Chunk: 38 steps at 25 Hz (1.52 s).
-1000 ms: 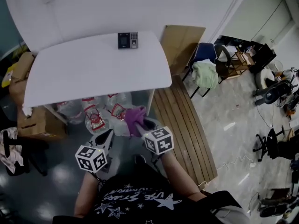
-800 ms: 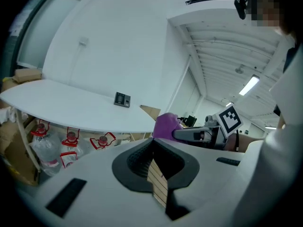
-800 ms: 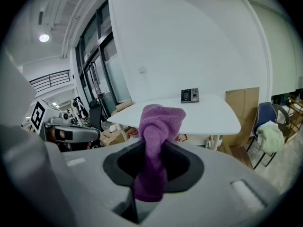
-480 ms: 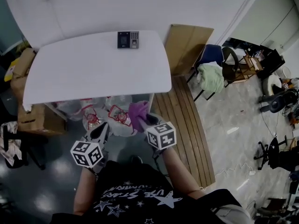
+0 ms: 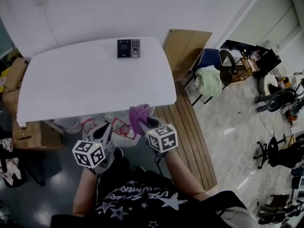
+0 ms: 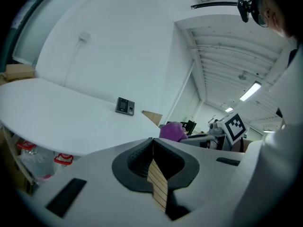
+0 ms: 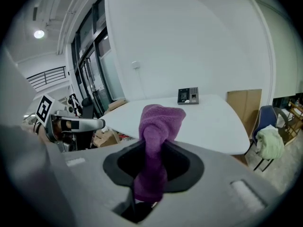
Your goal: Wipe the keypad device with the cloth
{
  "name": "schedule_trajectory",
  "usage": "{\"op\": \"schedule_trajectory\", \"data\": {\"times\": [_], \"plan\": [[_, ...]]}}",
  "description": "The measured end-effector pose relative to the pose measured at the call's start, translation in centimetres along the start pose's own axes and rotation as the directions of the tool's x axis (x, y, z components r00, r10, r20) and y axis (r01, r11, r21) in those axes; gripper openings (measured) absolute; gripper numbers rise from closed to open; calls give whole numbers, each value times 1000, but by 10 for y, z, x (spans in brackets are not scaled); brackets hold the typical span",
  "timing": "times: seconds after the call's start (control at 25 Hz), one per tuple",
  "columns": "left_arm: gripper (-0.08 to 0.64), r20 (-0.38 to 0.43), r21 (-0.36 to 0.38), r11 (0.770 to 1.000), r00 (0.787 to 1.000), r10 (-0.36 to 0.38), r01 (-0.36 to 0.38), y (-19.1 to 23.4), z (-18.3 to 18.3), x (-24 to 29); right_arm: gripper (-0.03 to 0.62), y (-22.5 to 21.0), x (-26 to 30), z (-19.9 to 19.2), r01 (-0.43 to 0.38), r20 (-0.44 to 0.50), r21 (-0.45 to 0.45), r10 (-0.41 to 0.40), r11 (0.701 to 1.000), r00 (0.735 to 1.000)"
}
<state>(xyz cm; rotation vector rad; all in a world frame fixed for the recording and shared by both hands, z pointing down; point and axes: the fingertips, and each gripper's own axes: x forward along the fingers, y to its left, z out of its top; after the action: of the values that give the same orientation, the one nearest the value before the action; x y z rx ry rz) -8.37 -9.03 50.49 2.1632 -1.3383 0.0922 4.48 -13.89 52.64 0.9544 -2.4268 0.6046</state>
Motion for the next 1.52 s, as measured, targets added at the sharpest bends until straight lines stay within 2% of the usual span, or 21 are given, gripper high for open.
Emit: {"op": "schedule_trajectory", "data": {"times": [0.2, 0.32, 0.64, 0.8, 0.96, 1.16, 1.52], "plan": [[8, -16, 22, 998, 998, -61, 62, 39, 33, 24, 98, -8, 42, 63, 75, 37, -33, -74, 997, 997], [9, -13, 21, 996, 996, -83, 83, 61, 50, 36, 98, -6, 65, 85, 96, 50, -23, -94, 995, 994], [9, -58, -37, 994, 992, -109, 107, 113, 49, 50, 98, -3, 103, 63, 151, -56, 29, -149, 988, 987], [8, -73, -26, 994, 992, -106, 104, 126, 50, 55, 98, -7, 109, 66, 166, -57, 35, -164, 986, 985], [9, -77, -18, 993, 990, -116, 115, 121, 56, 69, 98, -23, 110, 73, 178, -55, 46, -175, 983, 983], [9, -67, -32, 996, 994, -83, 81, 124, 61, 82, 98, -42, 126, 87, 153, -47, 39, -151, 987, 987], [9, -58, -48, 998, 997, 45, -48, 136, 84, 141, 98, -105, 178, 135, 35, -26, 5, -35, 999, 999]]}}
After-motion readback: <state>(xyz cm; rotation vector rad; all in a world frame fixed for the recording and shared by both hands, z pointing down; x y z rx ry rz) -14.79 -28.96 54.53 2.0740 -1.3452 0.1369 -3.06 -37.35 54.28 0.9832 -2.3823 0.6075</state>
